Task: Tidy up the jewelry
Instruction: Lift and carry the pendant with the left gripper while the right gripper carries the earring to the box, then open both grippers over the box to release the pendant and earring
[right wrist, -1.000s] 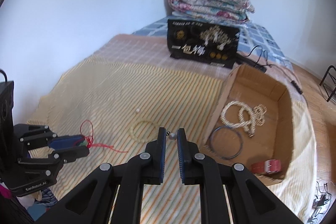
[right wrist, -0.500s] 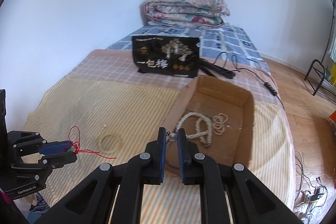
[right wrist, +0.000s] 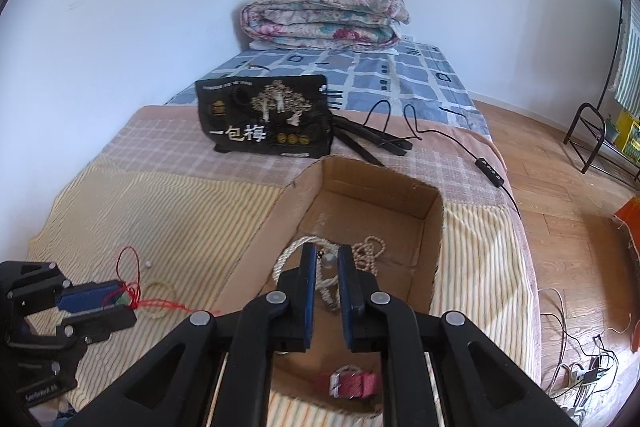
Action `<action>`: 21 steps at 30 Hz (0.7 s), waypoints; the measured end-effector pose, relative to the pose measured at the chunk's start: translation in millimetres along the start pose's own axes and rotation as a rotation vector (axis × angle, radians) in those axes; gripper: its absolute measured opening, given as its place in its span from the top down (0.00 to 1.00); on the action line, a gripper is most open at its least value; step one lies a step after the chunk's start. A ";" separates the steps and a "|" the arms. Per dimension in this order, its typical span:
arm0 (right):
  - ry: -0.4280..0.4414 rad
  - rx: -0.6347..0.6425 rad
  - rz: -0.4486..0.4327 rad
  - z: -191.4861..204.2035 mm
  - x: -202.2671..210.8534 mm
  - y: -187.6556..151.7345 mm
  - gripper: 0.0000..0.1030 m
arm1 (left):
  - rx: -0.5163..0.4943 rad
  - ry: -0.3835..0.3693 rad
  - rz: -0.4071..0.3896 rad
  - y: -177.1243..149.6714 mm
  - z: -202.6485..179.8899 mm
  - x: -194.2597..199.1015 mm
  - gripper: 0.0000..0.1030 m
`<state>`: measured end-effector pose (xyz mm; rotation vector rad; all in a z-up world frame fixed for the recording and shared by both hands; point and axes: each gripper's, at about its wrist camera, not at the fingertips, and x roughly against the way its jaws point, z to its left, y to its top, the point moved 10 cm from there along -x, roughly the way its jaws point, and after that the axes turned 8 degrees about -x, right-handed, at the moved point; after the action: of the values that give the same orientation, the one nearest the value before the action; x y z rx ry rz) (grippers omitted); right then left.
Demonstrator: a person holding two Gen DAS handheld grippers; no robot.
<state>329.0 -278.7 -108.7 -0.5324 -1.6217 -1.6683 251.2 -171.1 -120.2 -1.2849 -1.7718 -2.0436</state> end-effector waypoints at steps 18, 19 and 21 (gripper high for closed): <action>-0.021 -0.045 0.057 -27.1 -56.0 19.6 0.92 | -0.044 -0.015 0.016 22.9 -27.2 -55.3 0.87; -0.021 -0.046 0.060 -27.5 -58.2 20.6 0.92 | -0.045 -0.014 0.020 21.8 -27.3 -58.0 0.87; -0.023 -0.047 0.069 -28.8 -63.9 21.4 0.92 | -0.047 -0.013 0.032 20.0 -27.5 -64.5 0.87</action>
<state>391.5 -291.4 -144.7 -0.6262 -1.5656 -1.6585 289.8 -226.9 -146.8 -1.3337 -1.7066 -2.0762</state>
